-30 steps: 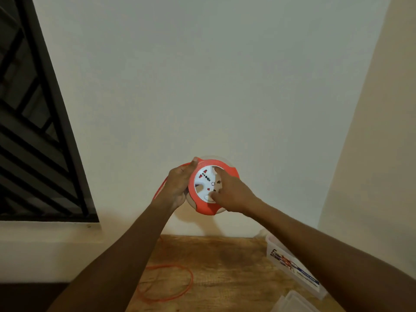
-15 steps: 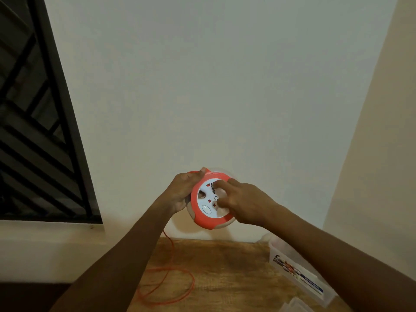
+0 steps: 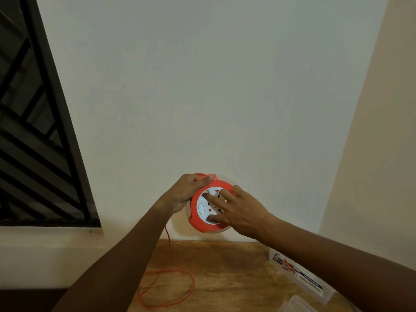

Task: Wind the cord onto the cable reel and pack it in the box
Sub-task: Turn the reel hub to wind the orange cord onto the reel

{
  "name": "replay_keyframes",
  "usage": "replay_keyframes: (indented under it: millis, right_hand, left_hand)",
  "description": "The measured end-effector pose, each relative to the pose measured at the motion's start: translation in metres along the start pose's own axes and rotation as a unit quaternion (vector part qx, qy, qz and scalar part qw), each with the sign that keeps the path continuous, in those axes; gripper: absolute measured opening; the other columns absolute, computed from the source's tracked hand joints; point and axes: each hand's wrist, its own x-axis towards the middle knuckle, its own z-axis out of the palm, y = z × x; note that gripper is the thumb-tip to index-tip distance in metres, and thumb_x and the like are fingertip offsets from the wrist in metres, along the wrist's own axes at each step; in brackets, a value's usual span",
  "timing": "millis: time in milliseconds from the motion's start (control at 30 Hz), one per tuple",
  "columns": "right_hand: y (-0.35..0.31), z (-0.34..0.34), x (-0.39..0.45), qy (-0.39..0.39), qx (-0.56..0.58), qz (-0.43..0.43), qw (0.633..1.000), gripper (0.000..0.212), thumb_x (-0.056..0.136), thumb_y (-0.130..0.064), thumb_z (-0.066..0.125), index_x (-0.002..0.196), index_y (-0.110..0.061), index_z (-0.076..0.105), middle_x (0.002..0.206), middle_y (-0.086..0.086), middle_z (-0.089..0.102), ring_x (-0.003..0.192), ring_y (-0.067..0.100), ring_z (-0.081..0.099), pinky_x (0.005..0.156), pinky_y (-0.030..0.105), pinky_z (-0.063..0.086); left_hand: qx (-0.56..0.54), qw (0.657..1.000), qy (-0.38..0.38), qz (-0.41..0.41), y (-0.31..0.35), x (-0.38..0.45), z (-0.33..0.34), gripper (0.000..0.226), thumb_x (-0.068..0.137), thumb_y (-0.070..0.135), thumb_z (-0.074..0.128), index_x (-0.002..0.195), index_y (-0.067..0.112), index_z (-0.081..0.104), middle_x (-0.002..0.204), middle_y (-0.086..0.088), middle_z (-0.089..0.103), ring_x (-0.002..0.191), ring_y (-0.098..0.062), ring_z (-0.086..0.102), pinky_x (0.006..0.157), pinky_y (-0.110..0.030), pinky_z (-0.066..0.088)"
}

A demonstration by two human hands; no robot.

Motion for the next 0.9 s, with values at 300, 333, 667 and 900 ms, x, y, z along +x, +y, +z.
replay_keyframes:
  millis: [300,333,667,900]
  right_hand:
    - [-0.007,-0.008,0.013,-0.006,-0.016,0.093,0.995,0.074,0.090,-0.036,0.066,0.151,-0.032,0.024,0.137,0.022,0.049,0.118,0.038,0.052,0.098,0.048,0.043]
    - [-0.006,-0.009,0.014,-0.009,-0.024,0.097,0.995,0.072,0.089,-0.038,0.067,0.150,-0.031,0.029,0.133,0.024,0.053,0.112,0.038,0.058,0.095,0.047,0.046]
    - [0.017,-0.009,0.019,-0.006,0.058,0.103,0.993,0.080,0.091,-0.030,0.066,0.151,-0.040,0.013,0.146,0.027,0.038,0.107,0.043,0.060,0.091,0.051,0.048]
    - [0.022,-0.010,0.014,-0.009,0.047,0.068,0.997,0.087,0.089,-0.038,0.069,0.152,-0.040,0.009,0.144,0.021,0.043,0.124,0.040,0.050,0.098,0.050,0.044]
  left_hand:
    - [0.000,0.999,0.040,0.037,0.007,-0.002,-0.001,0.048,0.076,0.069,0.065,0.102,0.030,0.077,0.098,0.003,0.082,0.089,-0.024,0.080,0.072,-0.031,0.065]
    - [-0.017,0.998,0.046,0.036,0.007,-0.002,-0.001,0.049,0.075,0.069,0.067,0.100,0.029,0.078,0.098,0.001,0.082,0.088,-0.025,0.080,0.071,-0.032,0.065]
    - [-0.137,0.988,0.069,-0.006,0.007,-0.003,-0.007,0.052,0.073,0.059,0.076,0.105,0.017,0.080,0.104,-0.012,0.081,0.088,-0.031,0.080,0.066,-0.037,0.065]
    - [-0.103,0.994,0.040,-0.013,0.001,-0.008,-0.006,0.053,0.079,0.057,0.071,0.112,0.016,0.077,0.109,-0.013,0.080,0.094,-0.033,0.078,0.082,-0.045,0.065]
